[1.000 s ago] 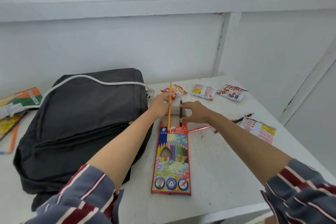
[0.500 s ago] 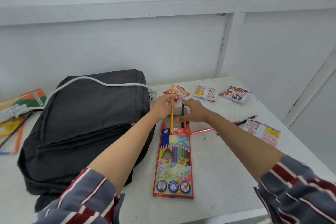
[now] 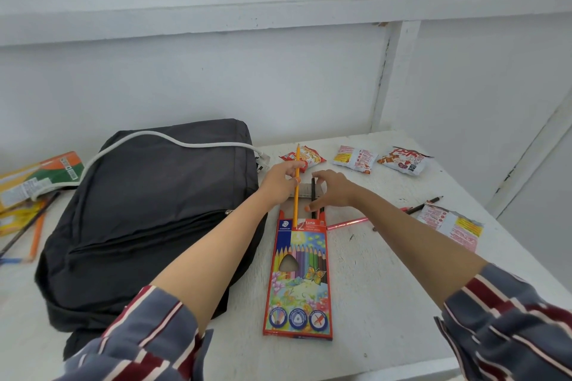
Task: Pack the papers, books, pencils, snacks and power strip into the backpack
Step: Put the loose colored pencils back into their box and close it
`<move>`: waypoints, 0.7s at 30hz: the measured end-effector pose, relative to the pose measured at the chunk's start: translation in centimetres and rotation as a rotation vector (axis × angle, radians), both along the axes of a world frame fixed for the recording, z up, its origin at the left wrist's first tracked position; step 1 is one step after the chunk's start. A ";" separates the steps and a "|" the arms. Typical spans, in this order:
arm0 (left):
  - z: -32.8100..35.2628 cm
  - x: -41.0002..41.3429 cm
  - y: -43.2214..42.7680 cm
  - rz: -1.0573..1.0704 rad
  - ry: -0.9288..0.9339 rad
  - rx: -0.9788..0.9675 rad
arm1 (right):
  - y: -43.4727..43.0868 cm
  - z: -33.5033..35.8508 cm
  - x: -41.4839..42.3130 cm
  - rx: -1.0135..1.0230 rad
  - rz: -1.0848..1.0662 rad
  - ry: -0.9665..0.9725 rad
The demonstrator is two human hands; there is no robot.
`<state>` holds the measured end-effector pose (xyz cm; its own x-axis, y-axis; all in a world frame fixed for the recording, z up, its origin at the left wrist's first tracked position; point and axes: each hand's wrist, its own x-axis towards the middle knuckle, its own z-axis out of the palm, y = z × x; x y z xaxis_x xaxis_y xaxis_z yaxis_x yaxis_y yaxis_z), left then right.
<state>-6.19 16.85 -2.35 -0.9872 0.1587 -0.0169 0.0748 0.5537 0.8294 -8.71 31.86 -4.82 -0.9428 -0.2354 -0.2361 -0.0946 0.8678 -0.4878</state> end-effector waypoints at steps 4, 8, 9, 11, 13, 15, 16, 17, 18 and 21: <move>0.0 0.0 0.0 -0.017 -0.002 -0.014 | 0.1 0.1 0.2 -0.079 -0.011 0.004; 0.1 0.0 0.0 -0.023 -0.004 -0.022 | 0.2 -0.1 -0.1 -0.134 -0.031 -0.034; 0.1 0.0 0.0 -0.024 -0.001 -0.024 | 0.3 -0.2 -0.2 -0.146 -0.039 -0.045; 0.0 0.0 0.0 -0.028 0.008 -0.033 | 0.5 -0.3 -0.3 -0.172 -0.038 -0.062; 0.0 0.1 0.0 -0.030 0.009 -0.040 | 0.7 -0.3 -0.3 -0.197 -0.028 -0.076; 0.0 0.1 0.0 -0.025 0.003 -0.039 | 0.8 -0.3 -0.4 -0.217 -0.019 -0.091; 0.0 0.1 0.0 -0.021 0.001 -0.036 | 0.9 -0.3 -0.4 -0.224 -0.013 -0.093; 0.0 0.1 0.0 -0.018 -0.001 -0.035 | 1.0 -0.4 -0.4 -0.228 -0.007 -0.093; 0.0 0.1 0.0 -0.014 -0.002 -0.034 | 1.2 -0.4 -0.4 -0.229 0.001 -0.090; 0.0 0.1 0.0 -0.008 -0.003 -0.036 | 1.5 -0.5 -0.2 -0.220 0.029 -0.074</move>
